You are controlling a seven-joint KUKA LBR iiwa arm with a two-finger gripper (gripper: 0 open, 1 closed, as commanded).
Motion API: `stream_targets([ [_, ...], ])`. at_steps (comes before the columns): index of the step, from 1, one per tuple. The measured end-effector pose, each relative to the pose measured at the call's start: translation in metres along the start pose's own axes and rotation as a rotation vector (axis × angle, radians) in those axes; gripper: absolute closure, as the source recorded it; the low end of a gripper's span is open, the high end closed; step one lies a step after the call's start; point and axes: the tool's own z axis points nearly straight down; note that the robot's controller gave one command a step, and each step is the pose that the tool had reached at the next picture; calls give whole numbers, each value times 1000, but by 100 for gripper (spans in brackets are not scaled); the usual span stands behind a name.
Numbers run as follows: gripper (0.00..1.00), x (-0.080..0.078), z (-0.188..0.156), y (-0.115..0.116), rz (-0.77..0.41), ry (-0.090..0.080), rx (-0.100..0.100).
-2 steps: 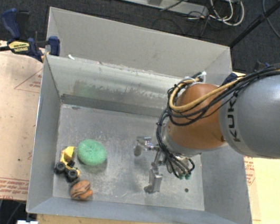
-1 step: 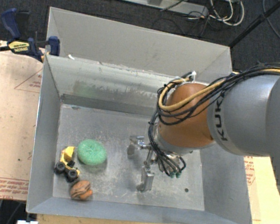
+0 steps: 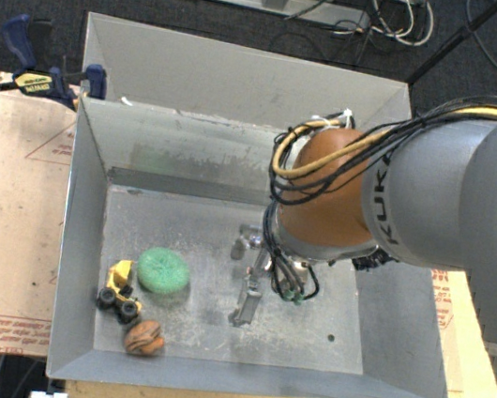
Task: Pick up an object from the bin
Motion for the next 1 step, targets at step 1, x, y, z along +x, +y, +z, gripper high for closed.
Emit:
stream_targets([
  [1, 0, -51, -37, 17, -139, -1, 1],
])
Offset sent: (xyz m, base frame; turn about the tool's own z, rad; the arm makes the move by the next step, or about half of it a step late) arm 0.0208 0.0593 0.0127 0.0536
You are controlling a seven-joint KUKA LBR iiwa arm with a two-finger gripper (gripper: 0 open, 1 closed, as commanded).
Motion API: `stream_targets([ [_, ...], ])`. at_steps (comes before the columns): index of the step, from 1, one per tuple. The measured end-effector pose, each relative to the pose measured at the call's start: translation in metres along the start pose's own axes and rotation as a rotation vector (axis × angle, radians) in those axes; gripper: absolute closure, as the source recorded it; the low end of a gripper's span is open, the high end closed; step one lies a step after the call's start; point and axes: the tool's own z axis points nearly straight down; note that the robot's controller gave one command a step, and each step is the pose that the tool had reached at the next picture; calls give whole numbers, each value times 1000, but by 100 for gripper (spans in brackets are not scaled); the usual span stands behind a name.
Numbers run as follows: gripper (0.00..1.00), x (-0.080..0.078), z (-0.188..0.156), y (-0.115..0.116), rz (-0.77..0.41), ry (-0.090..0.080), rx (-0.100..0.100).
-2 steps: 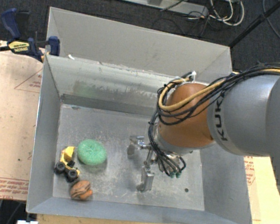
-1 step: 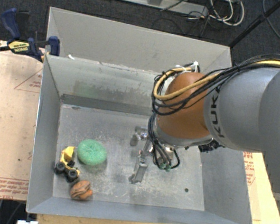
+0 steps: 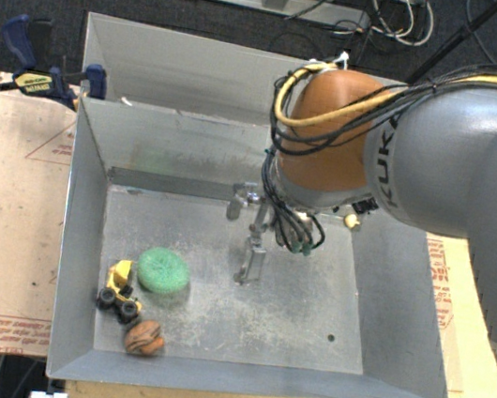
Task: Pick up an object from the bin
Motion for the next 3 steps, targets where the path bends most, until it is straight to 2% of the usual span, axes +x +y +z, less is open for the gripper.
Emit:
stream_targets([
  [1, 0, -13, 4, 19, -50, -8, -1],
  [2, 0, -13, 21, 50, 182, -2, -1],
  [3, 0, -4, 45, 64, 31, -2, -1],
])
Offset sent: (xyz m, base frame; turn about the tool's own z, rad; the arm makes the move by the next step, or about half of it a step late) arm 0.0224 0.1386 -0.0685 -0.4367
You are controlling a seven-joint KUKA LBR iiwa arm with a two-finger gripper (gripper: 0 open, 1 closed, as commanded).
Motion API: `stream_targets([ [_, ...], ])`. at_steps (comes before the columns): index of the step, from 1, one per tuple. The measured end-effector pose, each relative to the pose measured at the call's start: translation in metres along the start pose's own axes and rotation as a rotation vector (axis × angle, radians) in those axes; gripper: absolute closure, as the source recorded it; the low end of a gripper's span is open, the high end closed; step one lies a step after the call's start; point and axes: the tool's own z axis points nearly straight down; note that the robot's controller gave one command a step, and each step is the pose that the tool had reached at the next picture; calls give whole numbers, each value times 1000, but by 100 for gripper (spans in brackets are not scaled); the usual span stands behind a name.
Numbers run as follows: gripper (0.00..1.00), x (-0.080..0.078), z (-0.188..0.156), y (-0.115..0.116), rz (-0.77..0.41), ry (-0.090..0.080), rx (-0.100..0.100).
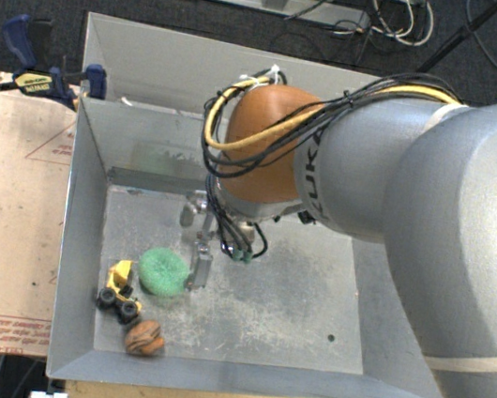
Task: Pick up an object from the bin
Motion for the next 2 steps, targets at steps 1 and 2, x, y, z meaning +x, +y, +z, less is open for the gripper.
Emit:
stream_targets([
  [1, 0, -6, 24, 23, -206, -2, 0],
  [2, 100, 12, 37, 20, -496, 1, -1],
])
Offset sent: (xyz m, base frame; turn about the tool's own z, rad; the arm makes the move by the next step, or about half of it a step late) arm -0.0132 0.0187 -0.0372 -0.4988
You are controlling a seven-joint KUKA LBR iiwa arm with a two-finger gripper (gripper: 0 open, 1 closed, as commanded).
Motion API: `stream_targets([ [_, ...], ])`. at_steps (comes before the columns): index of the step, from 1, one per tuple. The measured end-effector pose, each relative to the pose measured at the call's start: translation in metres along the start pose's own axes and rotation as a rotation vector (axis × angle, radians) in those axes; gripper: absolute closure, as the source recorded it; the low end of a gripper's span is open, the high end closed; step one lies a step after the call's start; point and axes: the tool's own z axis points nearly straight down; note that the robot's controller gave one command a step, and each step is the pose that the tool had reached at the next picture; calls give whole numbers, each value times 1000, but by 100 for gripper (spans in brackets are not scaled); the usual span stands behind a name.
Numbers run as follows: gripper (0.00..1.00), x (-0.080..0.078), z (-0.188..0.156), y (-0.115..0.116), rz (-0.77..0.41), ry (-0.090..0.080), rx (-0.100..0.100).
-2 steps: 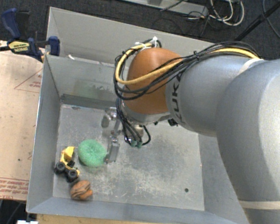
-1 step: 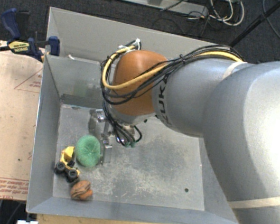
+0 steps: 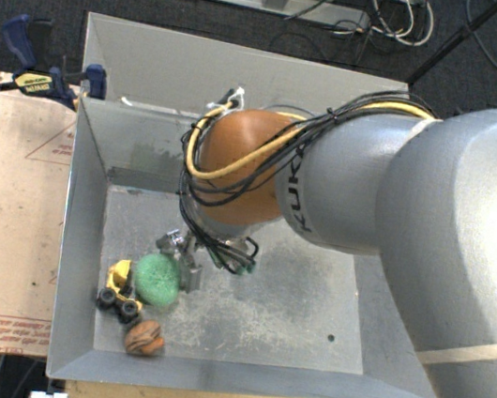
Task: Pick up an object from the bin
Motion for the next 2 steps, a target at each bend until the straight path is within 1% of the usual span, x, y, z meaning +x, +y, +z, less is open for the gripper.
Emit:
stream_targets([
  [1, 100, 0, 0, 0, 0, 0, 0],
  [2, 100, 5, -200, 0, 38, 0, 1],
])
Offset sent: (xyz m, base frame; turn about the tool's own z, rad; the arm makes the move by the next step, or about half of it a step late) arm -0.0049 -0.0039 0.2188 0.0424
